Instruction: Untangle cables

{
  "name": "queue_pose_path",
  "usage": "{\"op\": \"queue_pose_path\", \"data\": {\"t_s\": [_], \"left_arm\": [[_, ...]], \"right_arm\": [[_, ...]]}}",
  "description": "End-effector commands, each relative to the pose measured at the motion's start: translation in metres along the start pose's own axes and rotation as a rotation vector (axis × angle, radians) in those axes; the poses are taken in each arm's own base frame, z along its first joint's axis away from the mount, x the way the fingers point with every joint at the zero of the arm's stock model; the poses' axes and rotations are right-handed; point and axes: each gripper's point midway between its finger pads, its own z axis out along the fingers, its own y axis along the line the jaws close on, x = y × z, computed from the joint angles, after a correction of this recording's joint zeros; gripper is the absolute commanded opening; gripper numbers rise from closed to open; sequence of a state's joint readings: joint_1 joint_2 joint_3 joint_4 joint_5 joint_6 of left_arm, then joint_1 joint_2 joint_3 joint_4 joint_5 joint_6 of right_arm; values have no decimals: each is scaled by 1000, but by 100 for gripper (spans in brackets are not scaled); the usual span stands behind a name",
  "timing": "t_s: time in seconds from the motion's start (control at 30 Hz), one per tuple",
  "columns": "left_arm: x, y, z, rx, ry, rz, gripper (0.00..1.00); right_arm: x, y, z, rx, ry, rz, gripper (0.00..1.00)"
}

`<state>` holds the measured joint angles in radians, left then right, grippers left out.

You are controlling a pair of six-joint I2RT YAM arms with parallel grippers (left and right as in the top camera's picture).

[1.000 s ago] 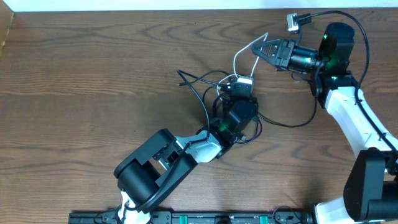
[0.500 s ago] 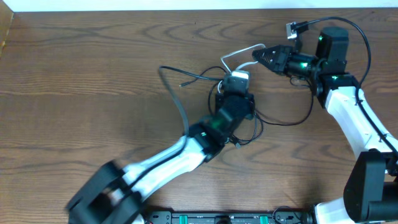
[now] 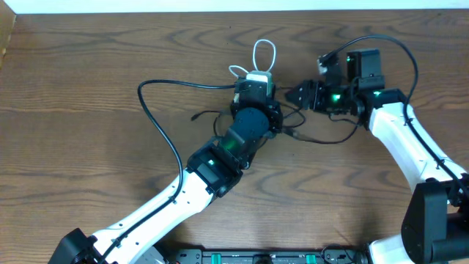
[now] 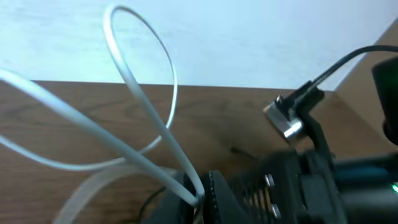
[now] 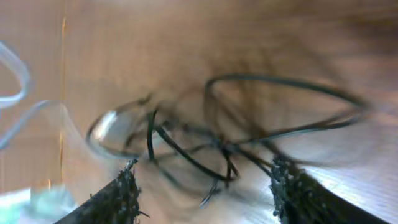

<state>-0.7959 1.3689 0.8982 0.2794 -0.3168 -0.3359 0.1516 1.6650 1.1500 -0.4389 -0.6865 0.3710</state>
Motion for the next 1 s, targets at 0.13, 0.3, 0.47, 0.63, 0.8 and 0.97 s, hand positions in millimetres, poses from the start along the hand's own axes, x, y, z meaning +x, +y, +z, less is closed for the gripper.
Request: {"op": "queue_pose_path", "data": {"t_s": [0.13, 0.3, 0.47, 0.63, 0.8, 0.97], "left_arm": [[-12, 2, 0, -8, -33, -4, 8], [-32, -2, -4, 16, -104, -34, 7], [-47, 3, -8, 14, -146, -53, 8], [-40, 6, -8, 3, -118, -41, 7], [-24, 0, -6, 37, -49, -20, 8], [-30, -25, -9, 177, -57, -33, 8]], "right_arm": [[12, 25, 1, -64, 35, -233, 78], [10, -18, 6, 223, 6, -196, 81], [21, -12, 13, 230, 35, -204, 88], [23, -6, 18, 244, 37, -264, 96], [11, -55, -4, 521, -46, -108, 99], [-1, -79, -33, 576, -96, -24, 99]]}}
